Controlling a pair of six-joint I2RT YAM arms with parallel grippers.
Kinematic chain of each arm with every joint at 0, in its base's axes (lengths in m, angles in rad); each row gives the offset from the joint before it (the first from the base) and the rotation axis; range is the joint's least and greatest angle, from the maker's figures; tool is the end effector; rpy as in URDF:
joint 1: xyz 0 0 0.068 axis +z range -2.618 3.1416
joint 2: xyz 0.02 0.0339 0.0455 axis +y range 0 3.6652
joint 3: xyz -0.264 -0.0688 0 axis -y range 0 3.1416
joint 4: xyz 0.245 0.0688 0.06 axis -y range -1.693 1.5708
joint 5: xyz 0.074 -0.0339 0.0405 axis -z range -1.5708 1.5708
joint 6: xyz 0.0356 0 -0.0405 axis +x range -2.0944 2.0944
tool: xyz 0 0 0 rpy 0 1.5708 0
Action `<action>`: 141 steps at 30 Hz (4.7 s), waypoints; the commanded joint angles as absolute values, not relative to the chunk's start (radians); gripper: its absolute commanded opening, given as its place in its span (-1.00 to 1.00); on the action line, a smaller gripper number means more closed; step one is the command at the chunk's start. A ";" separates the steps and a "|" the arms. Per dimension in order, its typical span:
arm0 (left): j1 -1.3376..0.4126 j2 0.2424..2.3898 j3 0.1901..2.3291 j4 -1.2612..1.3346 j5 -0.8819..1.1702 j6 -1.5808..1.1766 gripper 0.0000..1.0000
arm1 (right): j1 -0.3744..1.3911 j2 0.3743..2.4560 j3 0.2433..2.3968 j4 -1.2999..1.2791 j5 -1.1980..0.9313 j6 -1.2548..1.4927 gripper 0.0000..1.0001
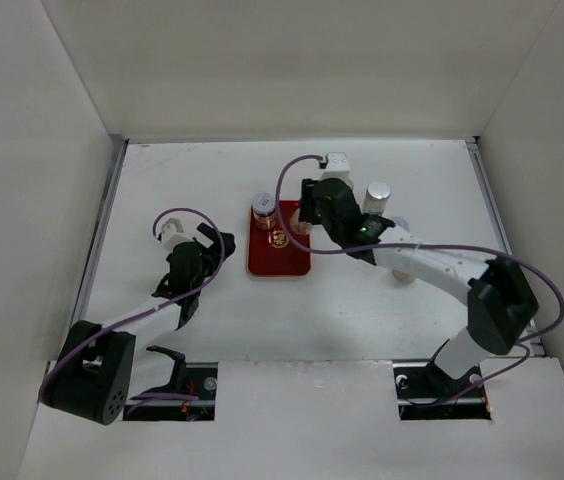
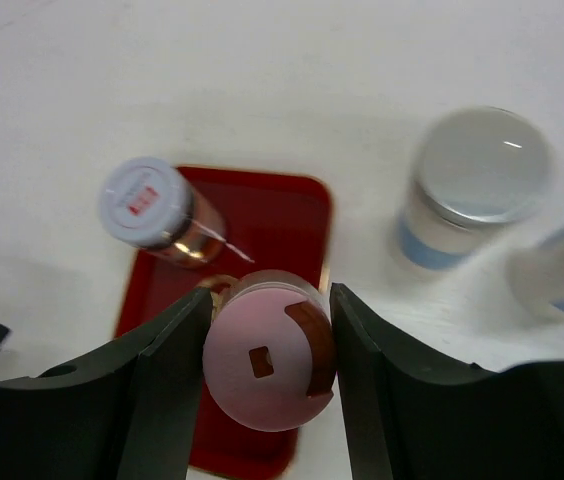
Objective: Organize the condiment bottles
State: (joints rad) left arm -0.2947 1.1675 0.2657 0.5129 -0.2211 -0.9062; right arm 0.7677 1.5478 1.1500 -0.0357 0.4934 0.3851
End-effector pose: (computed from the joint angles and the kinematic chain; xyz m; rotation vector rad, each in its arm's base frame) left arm 0.2090 -0.0553 0.1601 -0.7398 1.8517 -0.5717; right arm 0.2698 0.2369 0.2936 -0.0622 1.9581 0.2653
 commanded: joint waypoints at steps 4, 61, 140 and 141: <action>-0.269 1.123 0.250 0.554 -0.225 -0.917 1.00 | 0.847 1.793 1.380 0.051 0.396 0.347 -0.16; -0.271 1.207 0.275 0.577 -0.170 -0.931 1.00 | 0.326 1.463 0.902 -0.152 0.497 0.370 0.84; -0.254 1.190 0.261 0.584 -0.181 -0.937 1.00 | 0.507 1.730 1.382 -0.074 0.434 0.250 0.85; -0.254 1.198 0.262 0.584 -0.176 -0.937 1.00 | 0.504 1.741 1.387 -0.074 0.427 0.250 0.84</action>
State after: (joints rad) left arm -0.2558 1.1946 0.2581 0.5331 -0.1787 -0.9325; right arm 0.5110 1.7340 1.3228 -0.0826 0.4496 0.2642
